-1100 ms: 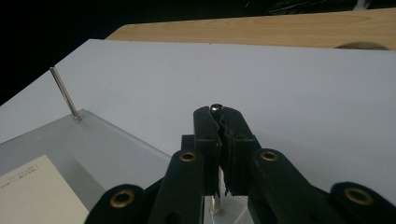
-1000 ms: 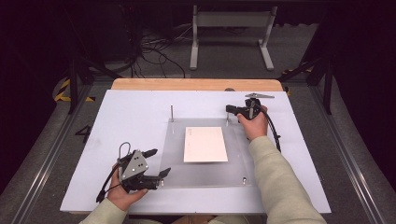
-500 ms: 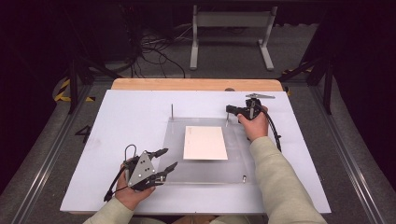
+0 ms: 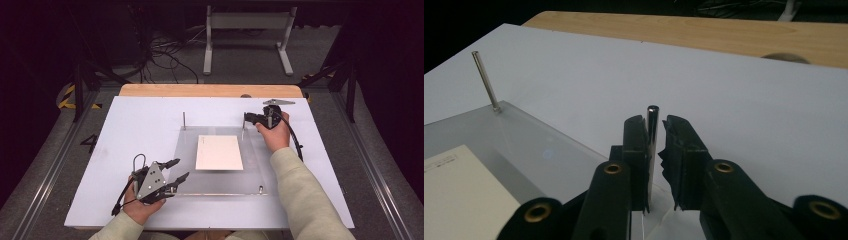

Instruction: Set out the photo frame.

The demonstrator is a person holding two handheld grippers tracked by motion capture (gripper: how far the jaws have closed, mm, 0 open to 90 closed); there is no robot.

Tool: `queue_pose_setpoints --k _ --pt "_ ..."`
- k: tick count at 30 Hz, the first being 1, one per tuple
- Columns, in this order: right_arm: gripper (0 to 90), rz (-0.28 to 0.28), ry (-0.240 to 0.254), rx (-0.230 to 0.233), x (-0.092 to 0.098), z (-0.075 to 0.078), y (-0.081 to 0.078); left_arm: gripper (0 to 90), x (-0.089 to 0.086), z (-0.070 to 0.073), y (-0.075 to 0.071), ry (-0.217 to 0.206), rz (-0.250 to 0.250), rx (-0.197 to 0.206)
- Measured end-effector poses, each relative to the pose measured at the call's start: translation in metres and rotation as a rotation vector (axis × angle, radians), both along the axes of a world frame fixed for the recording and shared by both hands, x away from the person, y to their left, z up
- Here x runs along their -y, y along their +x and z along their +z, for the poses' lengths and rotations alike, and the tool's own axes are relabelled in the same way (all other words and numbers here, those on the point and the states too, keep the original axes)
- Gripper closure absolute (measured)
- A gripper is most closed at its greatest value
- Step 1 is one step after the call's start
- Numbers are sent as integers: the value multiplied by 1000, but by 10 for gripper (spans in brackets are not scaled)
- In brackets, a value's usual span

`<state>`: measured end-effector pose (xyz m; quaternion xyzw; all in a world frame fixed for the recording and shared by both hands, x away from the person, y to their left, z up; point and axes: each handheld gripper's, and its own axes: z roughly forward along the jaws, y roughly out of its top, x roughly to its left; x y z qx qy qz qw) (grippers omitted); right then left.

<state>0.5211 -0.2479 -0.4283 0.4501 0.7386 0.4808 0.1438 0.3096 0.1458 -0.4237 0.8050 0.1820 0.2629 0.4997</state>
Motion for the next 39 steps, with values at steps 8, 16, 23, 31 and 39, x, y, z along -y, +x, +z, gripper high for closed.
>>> queue_pose_setpoints --k 8,16,23,31,39 --pt "704 49 -54 104 17 22 -35 482 -1 3 1 2 8 -6" --pt "646 110 -42 140 35 31 -86 481 -3 6 1 16 34 -13" --pt "542 184 -37 169 36 33 -126 482 -3 8 1 22 37 -13" --pt "461 213 -65 215 38 41 -168 482 -2 9 1 24 43 -16" --pt "421 249 -84 239 38 39 -192 482 -2 10 2 22 45 -24"
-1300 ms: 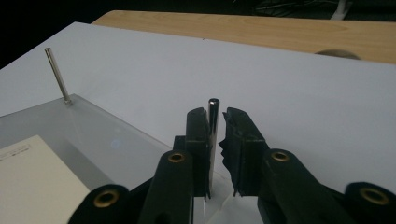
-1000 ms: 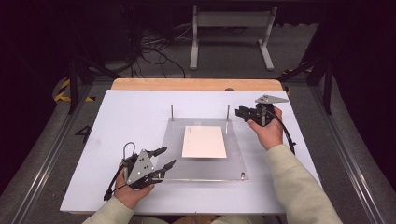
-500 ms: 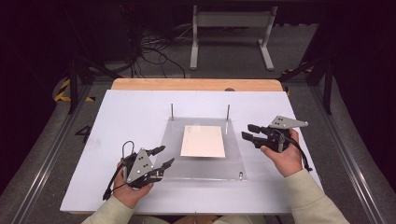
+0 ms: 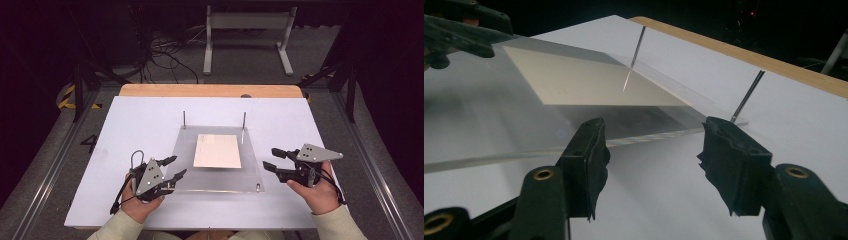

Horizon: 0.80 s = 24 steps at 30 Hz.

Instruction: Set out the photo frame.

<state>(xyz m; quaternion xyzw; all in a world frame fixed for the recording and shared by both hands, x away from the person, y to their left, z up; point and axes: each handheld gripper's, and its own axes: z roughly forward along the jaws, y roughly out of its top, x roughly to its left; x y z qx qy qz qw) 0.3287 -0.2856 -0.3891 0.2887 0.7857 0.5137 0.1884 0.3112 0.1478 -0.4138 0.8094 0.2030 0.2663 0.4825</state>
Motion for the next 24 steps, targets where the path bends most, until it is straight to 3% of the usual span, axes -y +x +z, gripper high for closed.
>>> queue_pose_setpoints --k 8,11,16,24 --pt "405 10 -25 -33 -4 -20 -9 479 0 1 0 -9 1 -7" --pt "357 39 -33 -9 -10 -26 -10 477 0 1 0 -9 0 -10" --pt "301 66 -4 14 -18 -28 -11 476 0 1 0 -12 -2 -8" --pt "234 133 8 119 -33 -23 -13 474 0 0 1 -16 -9 -10"
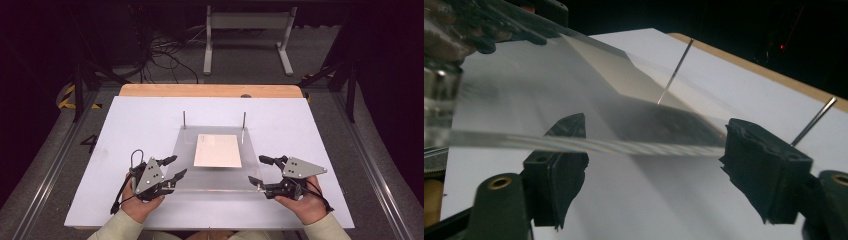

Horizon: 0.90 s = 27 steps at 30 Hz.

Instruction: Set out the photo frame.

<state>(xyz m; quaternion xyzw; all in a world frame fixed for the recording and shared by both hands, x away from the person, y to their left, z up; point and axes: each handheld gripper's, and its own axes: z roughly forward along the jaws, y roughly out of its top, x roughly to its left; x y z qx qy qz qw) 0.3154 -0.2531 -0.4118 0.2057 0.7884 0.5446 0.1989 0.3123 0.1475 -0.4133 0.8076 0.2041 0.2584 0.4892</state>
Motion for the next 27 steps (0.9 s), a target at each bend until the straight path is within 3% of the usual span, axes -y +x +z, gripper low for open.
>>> queue_pose_setpoints --k 6,9,11,14,15,18,21,27 --pt "223 37 -6 78 -9 0 4 474 0 0 0 0 -7 -1" --pt "230 48 -2 78 -11 -2 8 474 0 0 0 -2 -8 -1" --pt "297 75 -8 92 -16 -5 11 474 1 0 0 -1 -8 -2" --pt "438 73 -25 110 -18 -4 12 475 1 0 1 -8 -8 -2" --pt "438 73 -25 110 -18 -4 12 475 1 0 1 -8 -8 -2" --pt "534 61 -74 160 -19 -2 10 475 0 0 2 -18 -12 -3" --pt "538 57 -74 162 -20 -1 10 477 0 0 2 -28 -13 -4" --pt "546 63 -60 148 -20 2 13 491 -3 -1 4 -31 -16 48"
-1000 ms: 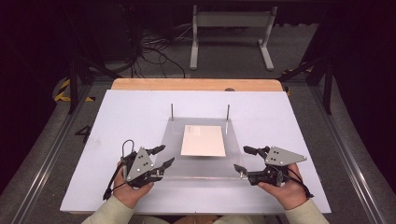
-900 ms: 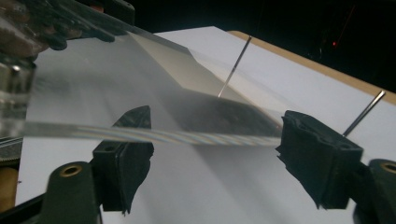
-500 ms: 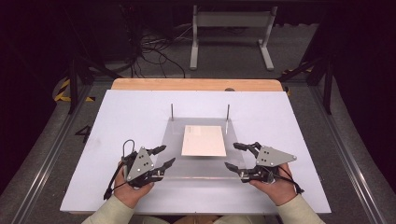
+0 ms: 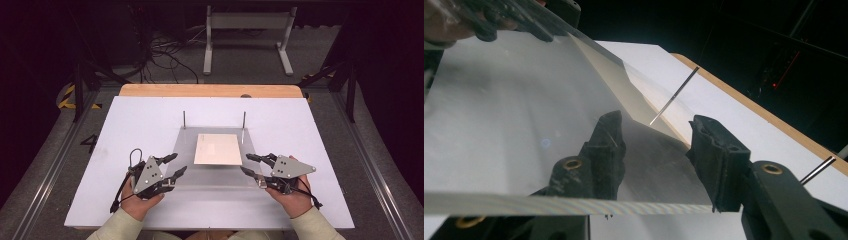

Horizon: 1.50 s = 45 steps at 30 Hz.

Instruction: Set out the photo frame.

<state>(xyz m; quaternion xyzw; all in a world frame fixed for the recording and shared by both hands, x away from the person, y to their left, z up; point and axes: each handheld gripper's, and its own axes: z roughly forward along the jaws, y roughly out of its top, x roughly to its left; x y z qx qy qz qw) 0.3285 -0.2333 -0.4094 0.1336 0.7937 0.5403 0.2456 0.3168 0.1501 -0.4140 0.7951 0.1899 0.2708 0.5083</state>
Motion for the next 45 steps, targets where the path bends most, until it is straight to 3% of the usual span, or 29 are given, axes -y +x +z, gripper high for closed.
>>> queue_pose_setpoints --k 4,10,16,17,21,29,34,38,45 --pt "547 1 -8 -7 -1 3 1 483 -1 0 3 -20 -4 -27" --pt "550 -13 -3 -28 -2 9 3 515 -3 3 7 -18 -15 9" --pt "562 -25 2 -14 0 19 7 562 -1 15 11 3 -12 57" --pt "564 -33 10 0 1 25 8 570 0 20 12 1 -9 90" --pt "569 -46 30 28 2 35 8 584 1 32 13 3 -4 118" --pt "570 -63 62 69 4 51 7 611 3 51 11 9 4 151" --pt "584 -107 47 140 0 66 0 617 2 66 9 -13 16 175" --pt "581 -112 62 150 2 73 -2 630 3 72 5 -27 16 176" --pt "580 -131 61 173 2 84 -12 628 4 87 -4 -40 22 132"
